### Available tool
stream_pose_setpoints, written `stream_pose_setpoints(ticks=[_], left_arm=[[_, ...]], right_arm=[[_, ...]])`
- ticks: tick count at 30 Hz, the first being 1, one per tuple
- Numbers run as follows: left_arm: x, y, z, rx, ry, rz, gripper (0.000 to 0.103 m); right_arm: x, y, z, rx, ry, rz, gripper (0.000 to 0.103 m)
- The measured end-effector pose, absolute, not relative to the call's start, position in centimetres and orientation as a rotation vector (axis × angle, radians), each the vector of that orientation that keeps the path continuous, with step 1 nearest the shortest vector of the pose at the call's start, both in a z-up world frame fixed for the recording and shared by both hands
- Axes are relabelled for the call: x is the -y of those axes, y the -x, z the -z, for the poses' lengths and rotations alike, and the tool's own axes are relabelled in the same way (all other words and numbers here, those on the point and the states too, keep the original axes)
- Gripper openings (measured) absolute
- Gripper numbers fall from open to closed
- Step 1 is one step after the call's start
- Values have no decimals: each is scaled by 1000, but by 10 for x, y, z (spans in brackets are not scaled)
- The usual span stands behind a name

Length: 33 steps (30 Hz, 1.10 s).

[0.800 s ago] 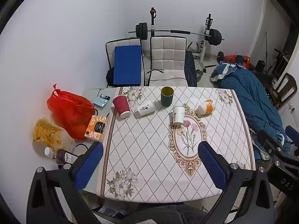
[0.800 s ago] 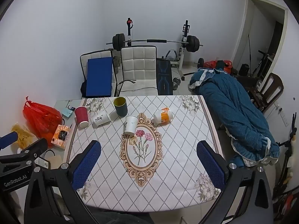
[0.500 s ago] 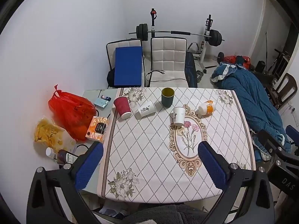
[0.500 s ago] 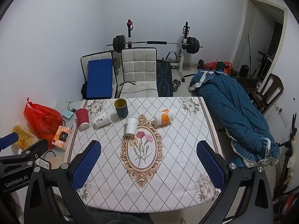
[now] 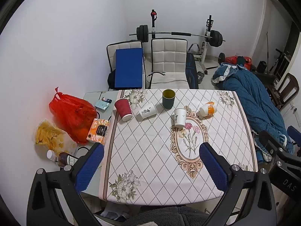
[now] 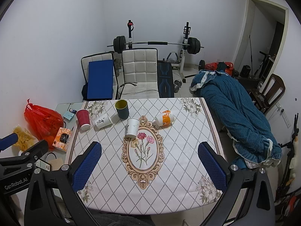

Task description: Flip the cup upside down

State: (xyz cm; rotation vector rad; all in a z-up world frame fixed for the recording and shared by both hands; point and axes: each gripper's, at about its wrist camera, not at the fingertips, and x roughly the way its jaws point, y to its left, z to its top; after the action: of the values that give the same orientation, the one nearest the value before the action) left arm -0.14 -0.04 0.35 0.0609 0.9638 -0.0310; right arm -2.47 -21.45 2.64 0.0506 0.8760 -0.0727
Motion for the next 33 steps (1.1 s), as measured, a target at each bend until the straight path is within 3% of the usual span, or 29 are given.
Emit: stream_pose_setpoints(ticks=[33], left_arm=[[-9,-1,-13,-938,-62,26,103]], right_arm=[[203,21,-44,-878,-59,66,103]])
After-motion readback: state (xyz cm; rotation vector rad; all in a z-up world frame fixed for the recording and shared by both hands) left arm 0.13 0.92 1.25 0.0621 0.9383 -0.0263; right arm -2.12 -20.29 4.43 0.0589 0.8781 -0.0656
